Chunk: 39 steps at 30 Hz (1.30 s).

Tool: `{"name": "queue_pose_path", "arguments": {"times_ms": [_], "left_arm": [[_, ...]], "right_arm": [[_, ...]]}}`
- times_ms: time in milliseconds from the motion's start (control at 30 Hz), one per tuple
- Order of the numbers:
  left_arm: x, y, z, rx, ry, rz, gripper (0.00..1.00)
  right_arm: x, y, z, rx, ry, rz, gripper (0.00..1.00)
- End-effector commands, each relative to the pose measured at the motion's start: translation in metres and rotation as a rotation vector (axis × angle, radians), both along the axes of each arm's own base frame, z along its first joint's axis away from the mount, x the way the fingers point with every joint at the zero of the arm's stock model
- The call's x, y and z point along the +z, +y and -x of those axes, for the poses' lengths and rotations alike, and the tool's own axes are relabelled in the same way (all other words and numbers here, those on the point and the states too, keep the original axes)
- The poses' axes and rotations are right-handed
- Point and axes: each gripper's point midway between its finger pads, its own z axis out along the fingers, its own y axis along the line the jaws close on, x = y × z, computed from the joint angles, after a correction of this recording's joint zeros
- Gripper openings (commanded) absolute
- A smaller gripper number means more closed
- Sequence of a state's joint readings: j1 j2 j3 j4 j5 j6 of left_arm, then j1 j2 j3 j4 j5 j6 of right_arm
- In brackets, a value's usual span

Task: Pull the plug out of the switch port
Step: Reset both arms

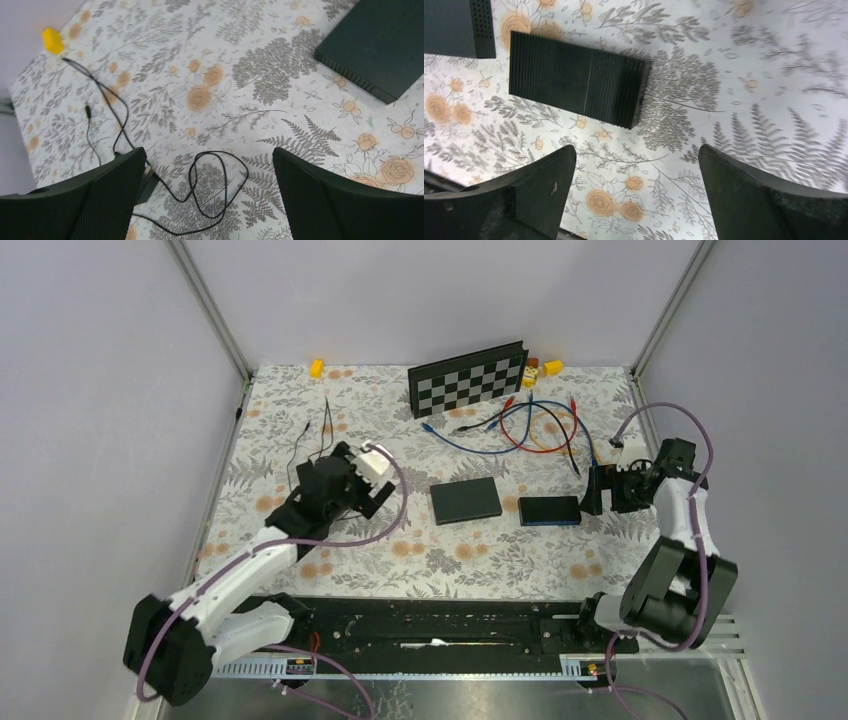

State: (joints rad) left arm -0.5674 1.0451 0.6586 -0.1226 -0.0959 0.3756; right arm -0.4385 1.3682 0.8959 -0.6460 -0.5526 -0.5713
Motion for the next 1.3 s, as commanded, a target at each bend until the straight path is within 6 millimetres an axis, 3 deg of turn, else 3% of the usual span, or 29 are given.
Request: {"name": "queue_pose_path", "arguments": {"times_ms": [0, 200, 300, 400, 600, 667, 733, 933, 1133, 1267], "left_arm": [[0.024, 0.024, 0.004, 0.101, -0.048, 0.115, 0.99], [0.064, 0.058, 0.004, 0.235, -0.169, 0.202, 0.99], [0.082, 0.066, 0.001, 0.283, -0.2, 0.23, 0.99], [0.098, 0.074, -0.004, 0.352, -0.215, 0.244, 0.99], [0.105, 0.084, -0.007, 0.403, -0.216, 0.28, 0.99], [0.103, 0.086, -0.002, 0.396, -0.234, 0.334, 0.99], [0.107, 0.089, 0.006, 0.377, -0.286, 0.387, 0.99], [0.142, 0.106, 0.028, 0.405, -0.445, 0.524, 0.99], [0.115, 0.109, 0.018, 0.429, -0.364, 0.484, 0.99], [0.11, 0.111, 0.014, 0.446, -0.337, 0.476, 0.99]], "right_arm": [[0.038, -0.019, -0.007, -0.05, -0.106, 0.143, 1.0], [0.12, -0.042, -0.02, -0.081, -0.219, 0.288, 1.0], [0.149, -0.041, -0.025, -0.118, -0.262, 0.274, 1.0], [0.167, -0.024, -0.024, -0.142, -0.324, 0.187, 1.0], [0.153, 0.022, -0.011, -0.113, -0.402, -0.026, 1.0], [0.145, 0.027, -0.007, -0.12, -0.436, -0.042, 1.0], [0.152, 0.023, -0.002, -0.141, -0.462, 0.002, 1.0], [0.169, 0.03, 0.012, -0.137, -0.577, 0.035, 1.0], [0.164, 0.028, 0.013, -0.154, -0.546, 0.033, 1.0], [0.157, 0.026, 0.012, -0.153, -0.508, 0.034, 1.0]]}}
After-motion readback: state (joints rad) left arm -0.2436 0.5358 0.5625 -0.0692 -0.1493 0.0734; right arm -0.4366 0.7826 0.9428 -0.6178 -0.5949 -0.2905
